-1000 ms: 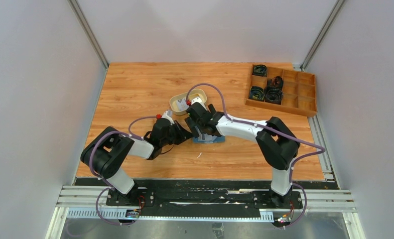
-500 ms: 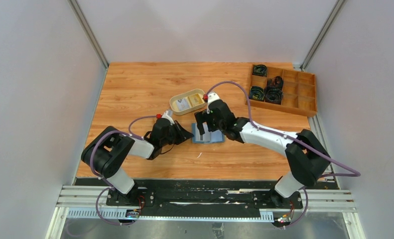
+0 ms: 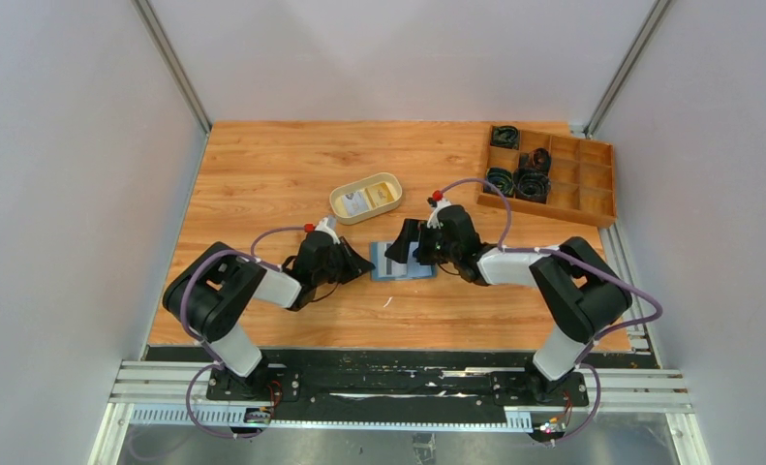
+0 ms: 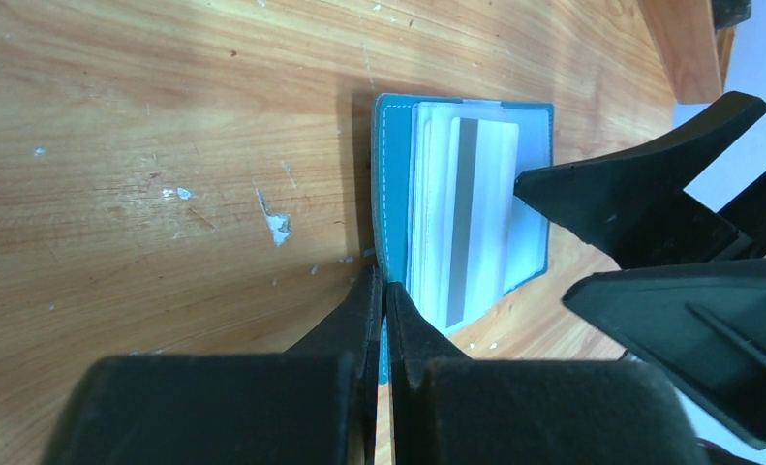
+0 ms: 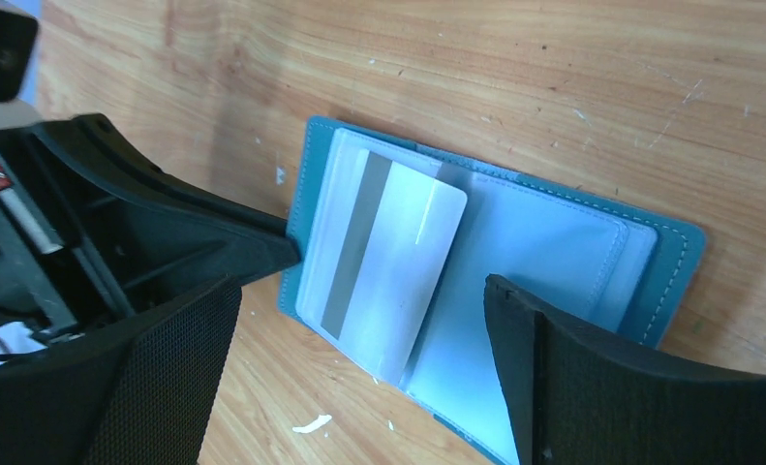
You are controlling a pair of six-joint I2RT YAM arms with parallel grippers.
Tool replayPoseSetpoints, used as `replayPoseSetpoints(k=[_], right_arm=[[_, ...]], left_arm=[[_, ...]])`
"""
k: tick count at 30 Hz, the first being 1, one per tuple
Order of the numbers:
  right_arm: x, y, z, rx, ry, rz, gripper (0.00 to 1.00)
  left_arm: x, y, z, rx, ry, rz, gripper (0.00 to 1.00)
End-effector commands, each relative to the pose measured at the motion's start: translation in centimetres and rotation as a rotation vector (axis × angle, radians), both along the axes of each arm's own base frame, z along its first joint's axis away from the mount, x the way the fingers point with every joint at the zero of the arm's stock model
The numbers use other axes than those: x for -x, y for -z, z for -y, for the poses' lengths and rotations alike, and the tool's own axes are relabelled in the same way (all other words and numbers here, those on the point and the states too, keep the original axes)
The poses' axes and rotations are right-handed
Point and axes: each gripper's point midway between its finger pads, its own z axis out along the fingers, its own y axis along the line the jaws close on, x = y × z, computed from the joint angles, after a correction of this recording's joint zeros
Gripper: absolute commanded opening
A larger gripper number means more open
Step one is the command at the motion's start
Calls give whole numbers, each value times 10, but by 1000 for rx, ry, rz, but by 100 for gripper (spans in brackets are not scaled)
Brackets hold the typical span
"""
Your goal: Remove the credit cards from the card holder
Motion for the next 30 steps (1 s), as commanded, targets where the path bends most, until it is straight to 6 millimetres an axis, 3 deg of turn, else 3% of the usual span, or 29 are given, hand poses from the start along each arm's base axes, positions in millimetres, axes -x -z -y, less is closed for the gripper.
replayPoseSetpoints(k=[1,8,15,21,27,30], right_arm=[[11,13,-5,-120,6,-117,100],[21,34,-6,-269,56,-275,96],[28,33,-9,-331,42,-304,89],[30,26,-11,-343,27,-296,66],[30,27,-9,-342,35,-291,35],[30,27,-8,-344,36,-292,26]], left_arm=[[-1,14,-7,-56,-18,-11,0],[2,23,-11,-78,-25,-26,0],[3,29,-12,-87,-25,-38,0],[3,30,-12,-91,-26,-39,0],[5,31,-13,-95,-25,-42,0],[6,32,-13,-97,-23,-42,0]])
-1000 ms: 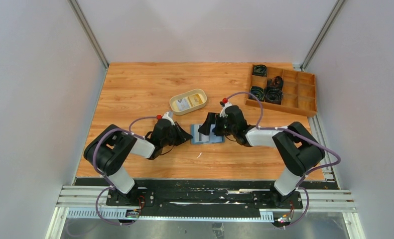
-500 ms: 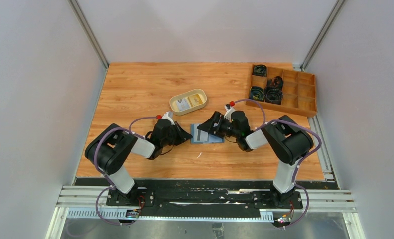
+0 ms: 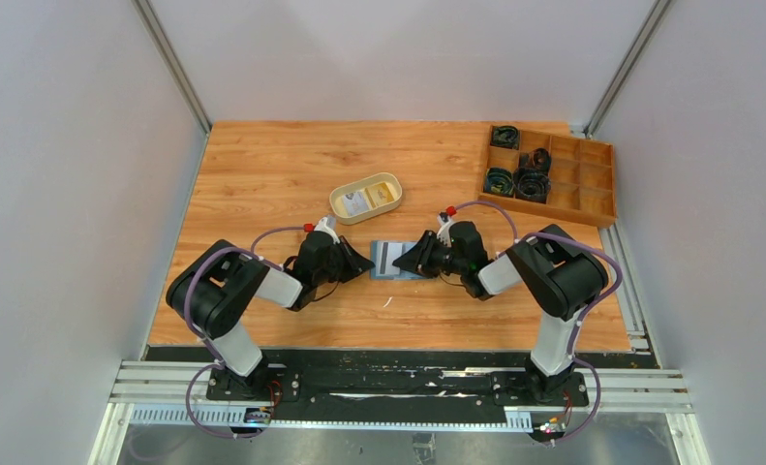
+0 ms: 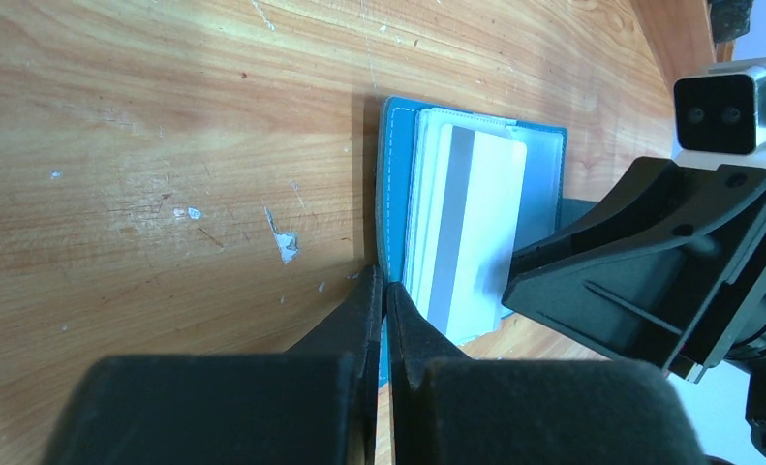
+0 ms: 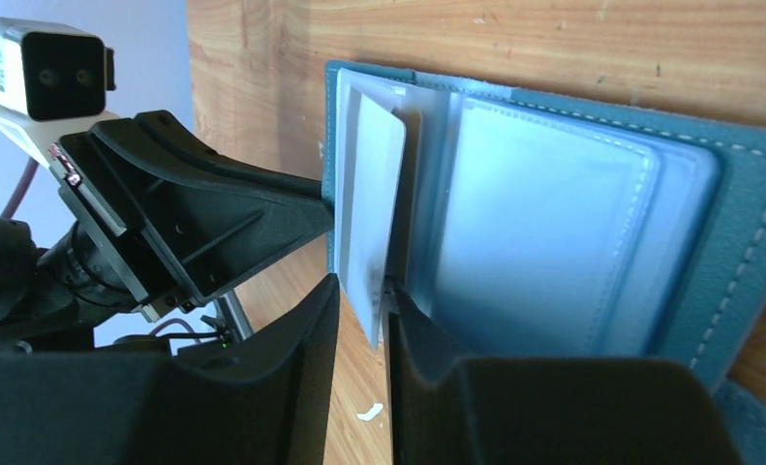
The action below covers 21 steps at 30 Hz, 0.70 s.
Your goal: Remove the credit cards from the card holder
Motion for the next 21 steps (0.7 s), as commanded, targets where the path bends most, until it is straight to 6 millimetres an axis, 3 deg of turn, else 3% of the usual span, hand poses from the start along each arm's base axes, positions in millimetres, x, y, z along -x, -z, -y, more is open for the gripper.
replayPoseSetpoints(k=[1,5,21], right_arm=[[12,12,3,13,-21,-47,22],[12,9,4,7,-22,-41,13],[6,-11,24,-31,4,-2,7]], left_arm=[[11,27,-12,-87,-6,-57,0],[11,28,-11,-89,-3,-58,0],[14,34,-12,-100,5,-72,0]])
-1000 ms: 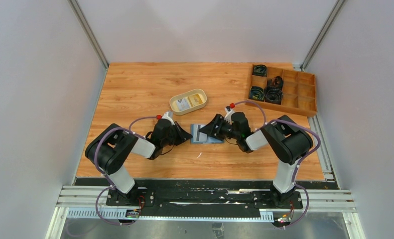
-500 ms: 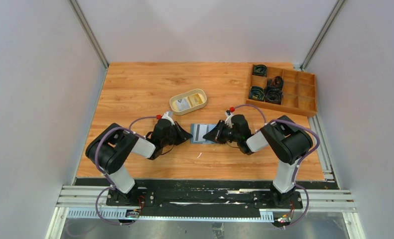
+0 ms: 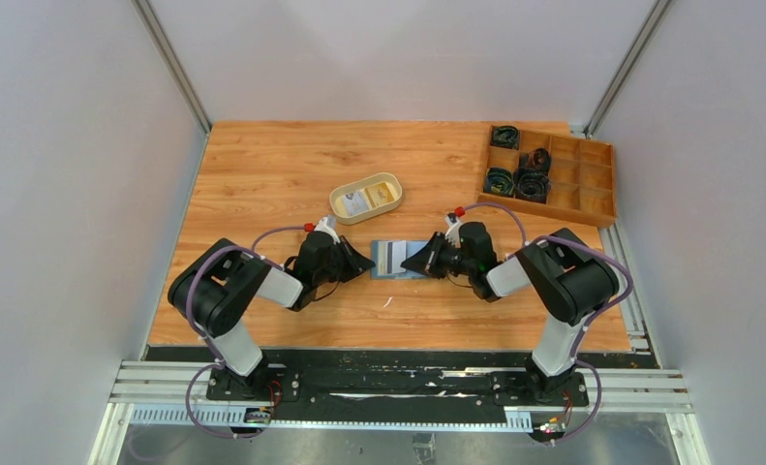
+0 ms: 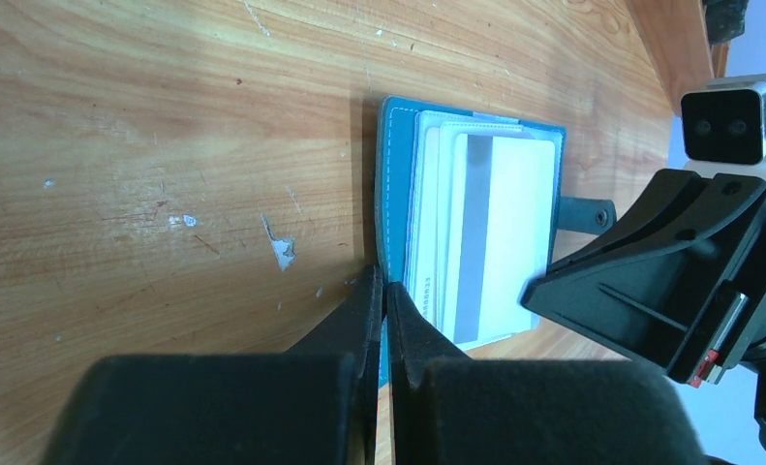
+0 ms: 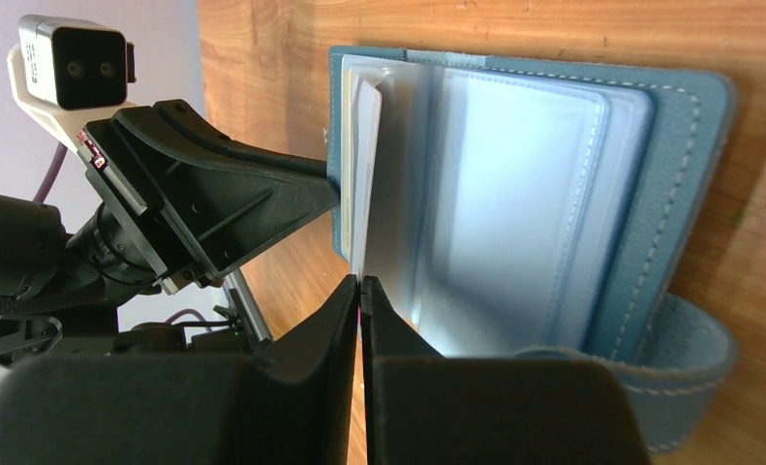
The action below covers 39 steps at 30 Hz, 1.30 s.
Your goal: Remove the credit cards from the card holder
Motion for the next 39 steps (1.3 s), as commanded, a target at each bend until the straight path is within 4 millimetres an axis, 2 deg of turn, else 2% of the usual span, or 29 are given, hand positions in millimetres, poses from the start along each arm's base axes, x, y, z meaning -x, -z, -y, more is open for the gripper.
replayPoseSetpoints(k=[1,11,13,17,25,33,39], right_arm=[[2,-6,10,-16,0,12,7],[8,4,29,14,10,-6,0],[9,5,29,22,0,-3,6],[2,4,24,10,-17,1,29],[-17,1,6,-41,-32,-4,53],[-23,9,2,-46,-23,-30,57],[-24,-2,-12,-102,-56,-15,54]], left_arm=[[16,34,-14,-105,4,-79,0],[16,35,-16,-111,-6,-79,0],[17,36,-16,-110,-5,-82,0],[16,37,-14,-105,-2,-88,0],[16,37,-14,-105,1,-88,0],[17,40,-13,-108,3,-95,0],[16,42,-11,-107,10,-103,0]])
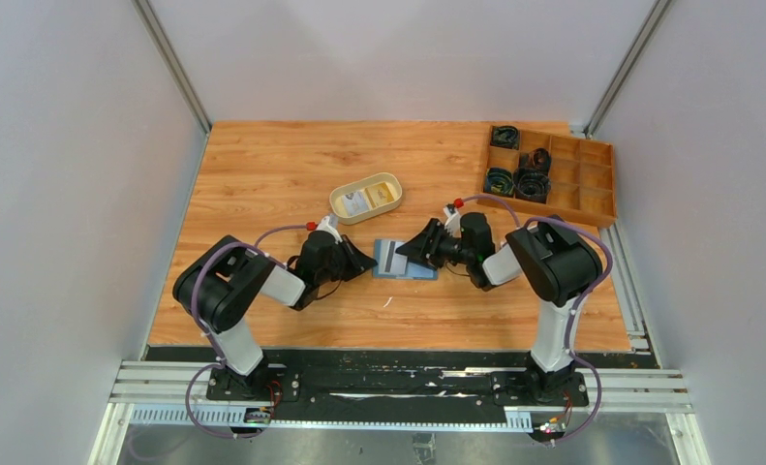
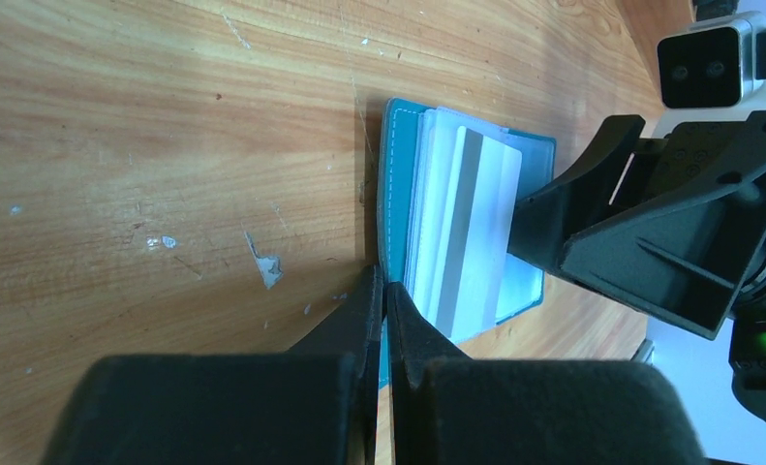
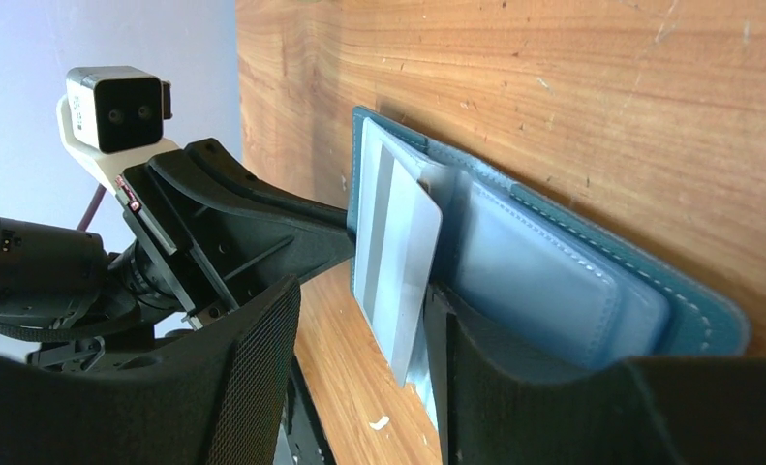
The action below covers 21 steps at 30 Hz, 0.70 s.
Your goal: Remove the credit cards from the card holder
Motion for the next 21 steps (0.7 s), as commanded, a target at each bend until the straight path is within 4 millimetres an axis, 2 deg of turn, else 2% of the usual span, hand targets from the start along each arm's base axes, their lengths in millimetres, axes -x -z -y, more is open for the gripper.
replayPoseSetpoints(k=[1,4,11,15,21], right_arm=[[2,-4,-13,-34,-35,2,49],[2,-6,-14,-47,-34,1,38],[9,-2,-7,-36,-28,-5,30],[13,2,0,-31,-23,-14,15],[14,2,5,-36,-19,-13,12]], left_arm=[[19,42,-16,-118,2,-114,0],[18,41,-16,-119,2,-112,0],[19,42,-16,-123,6,-112,0],[19,42,-16,-123,8,-111,0],[20,41,-16,-121,9,-107,0]])
